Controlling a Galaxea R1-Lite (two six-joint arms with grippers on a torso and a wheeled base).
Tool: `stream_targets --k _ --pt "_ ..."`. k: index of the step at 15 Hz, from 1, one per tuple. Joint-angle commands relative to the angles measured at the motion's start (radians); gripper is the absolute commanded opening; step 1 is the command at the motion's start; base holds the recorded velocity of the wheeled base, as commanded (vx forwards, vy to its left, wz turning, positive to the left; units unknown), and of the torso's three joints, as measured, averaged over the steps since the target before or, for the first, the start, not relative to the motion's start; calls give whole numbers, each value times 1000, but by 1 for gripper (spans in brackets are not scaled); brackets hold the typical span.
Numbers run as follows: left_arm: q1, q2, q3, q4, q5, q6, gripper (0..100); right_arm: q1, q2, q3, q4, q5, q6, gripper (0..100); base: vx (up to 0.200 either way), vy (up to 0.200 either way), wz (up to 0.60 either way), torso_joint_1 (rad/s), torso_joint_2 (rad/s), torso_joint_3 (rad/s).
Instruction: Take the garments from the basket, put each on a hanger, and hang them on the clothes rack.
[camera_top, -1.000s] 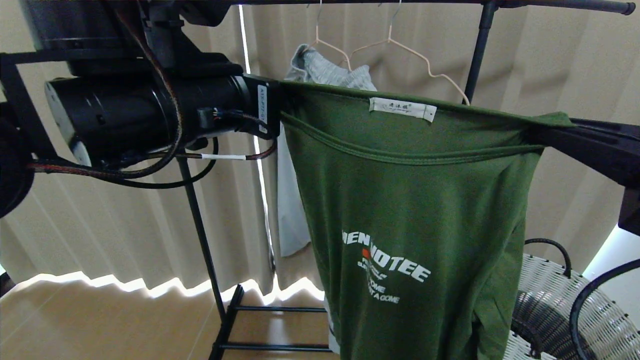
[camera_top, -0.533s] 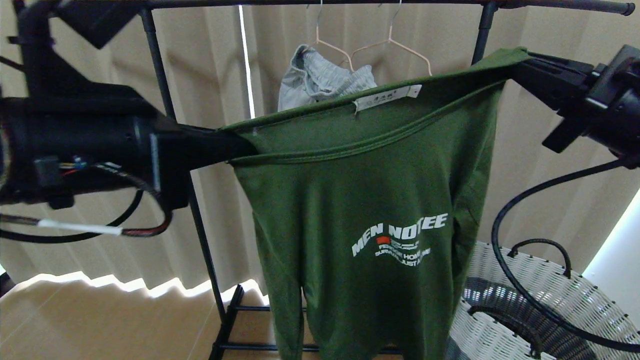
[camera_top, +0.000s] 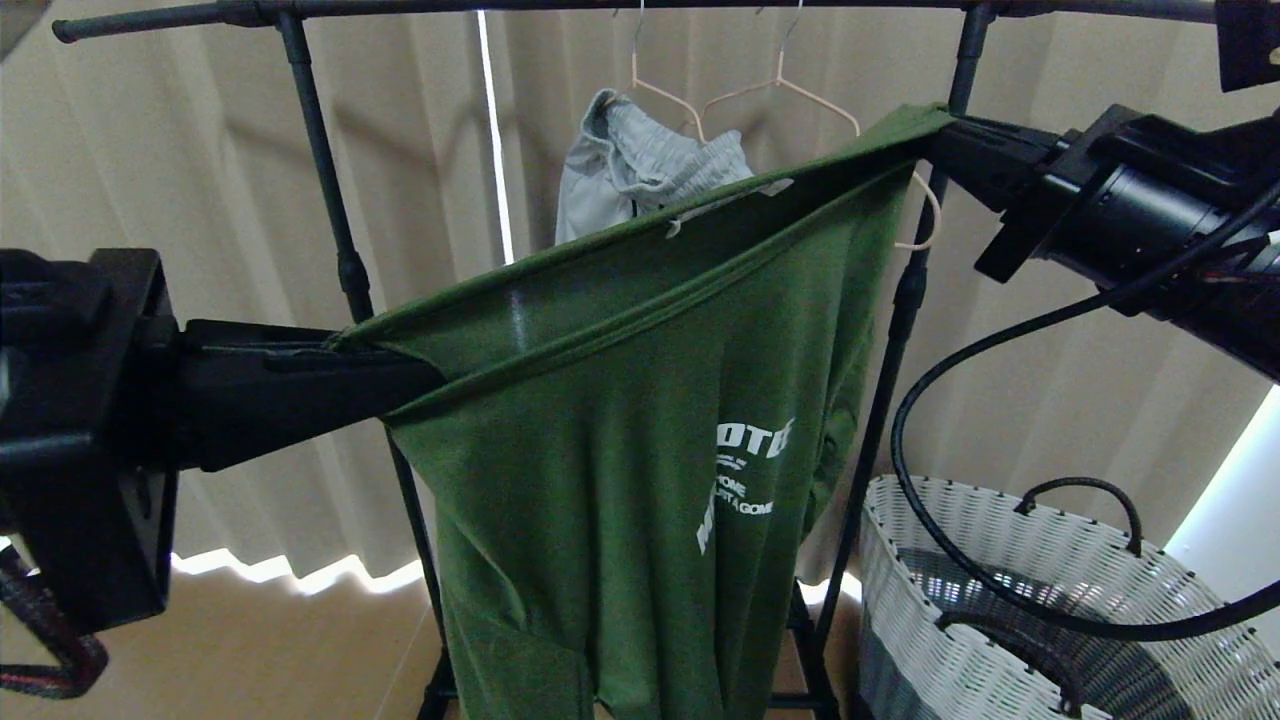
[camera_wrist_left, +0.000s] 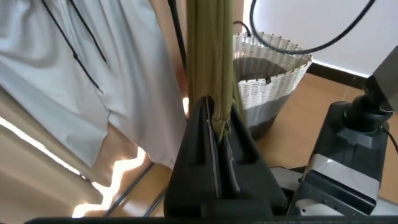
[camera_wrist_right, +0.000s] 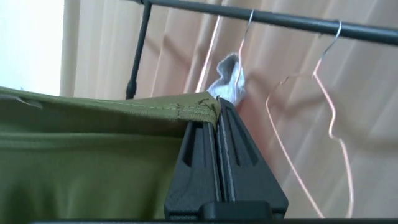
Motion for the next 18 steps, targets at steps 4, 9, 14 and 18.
stream_targets --k 4,9,14,18 --pt "21 79 -13 -135 158 29 0 -5 -95 -2 207 -43 -22 0 0 0 0 0 0 0" --pt "67 245 -42 -415 279 72 0 -5 -197 23 360 -49 -22 0 0 0 0 0 0 0" --pt "63 222 -56 -416 276 75 0 -5 -197 30 333 -46 -22 0 0 0 0 0 0 0" --pt "63 204 -27 -410 276 77 0 -5 -196 53 302 -44 -22 0 0 0 0 0 0 0"
